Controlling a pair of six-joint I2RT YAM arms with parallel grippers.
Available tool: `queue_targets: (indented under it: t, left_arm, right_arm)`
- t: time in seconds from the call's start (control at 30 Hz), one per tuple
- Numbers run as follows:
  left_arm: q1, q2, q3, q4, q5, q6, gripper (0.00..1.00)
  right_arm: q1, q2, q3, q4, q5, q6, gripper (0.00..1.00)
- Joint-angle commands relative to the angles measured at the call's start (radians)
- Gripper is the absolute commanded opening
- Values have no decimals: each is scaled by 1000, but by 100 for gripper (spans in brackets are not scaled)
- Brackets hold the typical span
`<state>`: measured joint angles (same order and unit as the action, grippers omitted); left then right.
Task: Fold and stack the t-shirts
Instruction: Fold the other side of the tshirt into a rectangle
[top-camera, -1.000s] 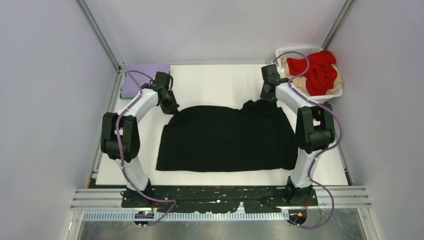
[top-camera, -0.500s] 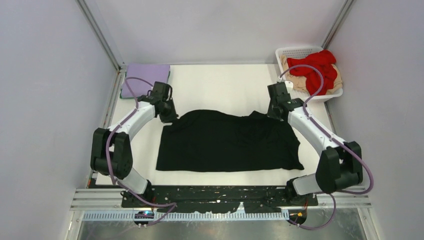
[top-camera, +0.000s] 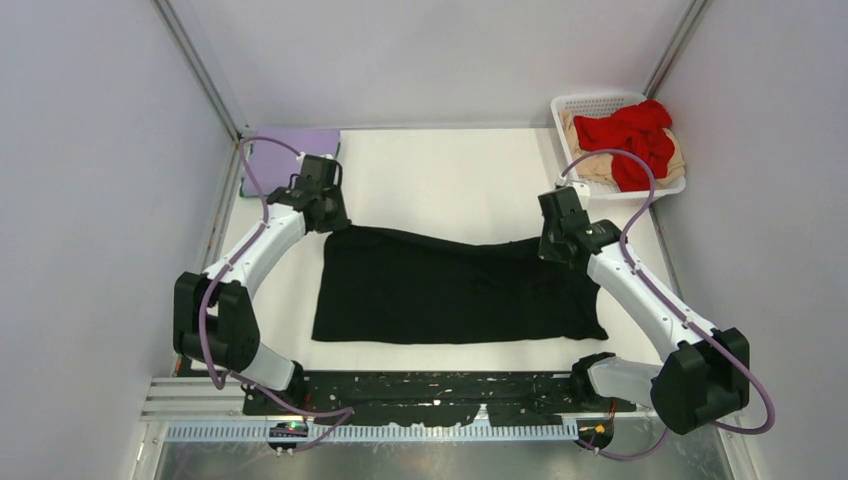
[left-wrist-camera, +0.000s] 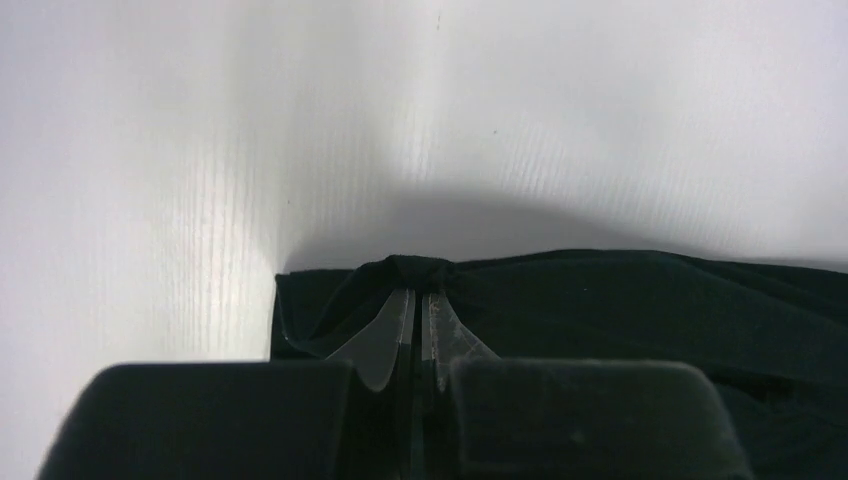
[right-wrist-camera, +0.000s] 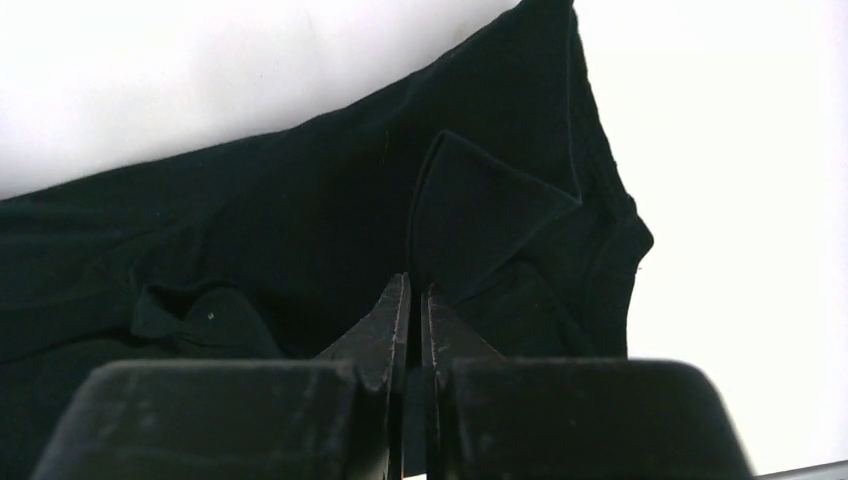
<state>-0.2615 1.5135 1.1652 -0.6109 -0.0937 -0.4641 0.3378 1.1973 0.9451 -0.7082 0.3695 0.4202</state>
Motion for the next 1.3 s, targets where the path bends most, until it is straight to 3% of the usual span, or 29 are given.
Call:
queue_targets:
  t: [0.0,0.13,0.57,1.0,1.07,1.13,1.17,1.27]
  left_arm:
    - [1,-12,47,14,-70,34,0]
    - [1,-29,0,10,-89,38,0]
    - [-3,-184,-278,185,60,13,0]
    - [-13,-273,-412,201,23,-11,0]
    - [-12,-279,-415,191,16,-15,3]
    - [-13,-287,-414,170,6,-19,18]
    - [-13,-296,-412,144,-5,-27,25]
    - [-13,-362,-408,69,-46,-54,32]
  right_arm:
    - [9,-21,-12,26,-41,0,5]
    - [12,-30,-16,8,-43,-2,5]
    - [17,-125,-125,-65,-161,-26,5]
    - [36,-188,-299,-96,-300,66,9]
    - [37,-191,-317,-106,-310,72,18]
    - [39,-194,-317,-115,-336,74,41]
    - [40,-202,-314,-129,-351,78,45]
    - [41,-248,-290,-178,-394,65,58]
